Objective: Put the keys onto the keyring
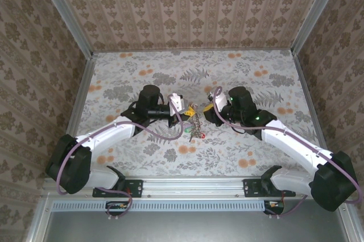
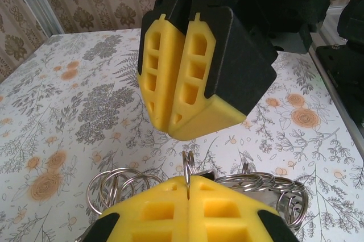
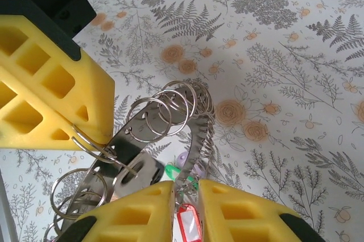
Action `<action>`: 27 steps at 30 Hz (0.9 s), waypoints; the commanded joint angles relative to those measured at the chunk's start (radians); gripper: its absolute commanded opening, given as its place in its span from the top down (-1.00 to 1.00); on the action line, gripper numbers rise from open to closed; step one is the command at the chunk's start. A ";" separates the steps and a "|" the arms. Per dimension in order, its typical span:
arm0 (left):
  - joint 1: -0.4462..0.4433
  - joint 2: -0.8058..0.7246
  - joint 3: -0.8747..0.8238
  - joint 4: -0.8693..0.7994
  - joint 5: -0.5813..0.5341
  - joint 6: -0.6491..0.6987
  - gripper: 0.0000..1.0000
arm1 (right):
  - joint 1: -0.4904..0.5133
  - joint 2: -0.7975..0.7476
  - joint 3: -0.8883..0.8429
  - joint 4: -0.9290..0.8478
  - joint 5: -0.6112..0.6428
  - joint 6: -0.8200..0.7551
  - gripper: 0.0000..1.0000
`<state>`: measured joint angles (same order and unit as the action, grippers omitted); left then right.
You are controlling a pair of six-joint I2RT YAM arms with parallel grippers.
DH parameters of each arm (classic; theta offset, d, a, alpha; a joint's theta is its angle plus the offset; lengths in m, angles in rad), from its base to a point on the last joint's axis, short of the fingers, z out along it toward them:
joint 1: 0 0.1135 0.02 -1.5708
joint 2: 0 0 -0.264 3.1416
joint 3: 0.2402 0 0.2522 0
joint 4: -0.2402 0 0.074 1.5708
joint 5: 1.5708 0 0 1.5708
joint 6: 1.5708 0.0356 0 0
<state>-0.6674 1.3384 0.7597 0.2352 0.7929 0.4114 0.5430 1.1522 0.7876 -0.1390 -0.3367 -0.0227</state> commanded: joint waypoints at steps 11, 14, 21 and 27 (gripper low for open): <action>0.021 0.002 0.044 -0.030 0.166 0.034 1.00 | -0.003 -0.067 0.020 -0.030 -0.192 -0.419 0.40; 0.024 0.005 0.050 -0.034 0.177 0.036 1.00 | -0.003 -0.032 0.058 -0.046 -0.231 -0.451 0.40; 0.025 0.014 0.068 -0.049 0.187 0.036 1.00 | -0.002 -0.004 0.060 -0.037 -0.285 -0.476 0.47; 0.025 0.013 0.074 -0.063 0.194 0.041 1.00 | -0.002 0.002 0.044 0.002 -0.280 -0.477 0.53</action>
<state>-0.6472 1.3476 0.7929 0.1707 0.9360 0.4236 0.5430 1.1439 0.8219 -0.1612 -0.5819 -0.4740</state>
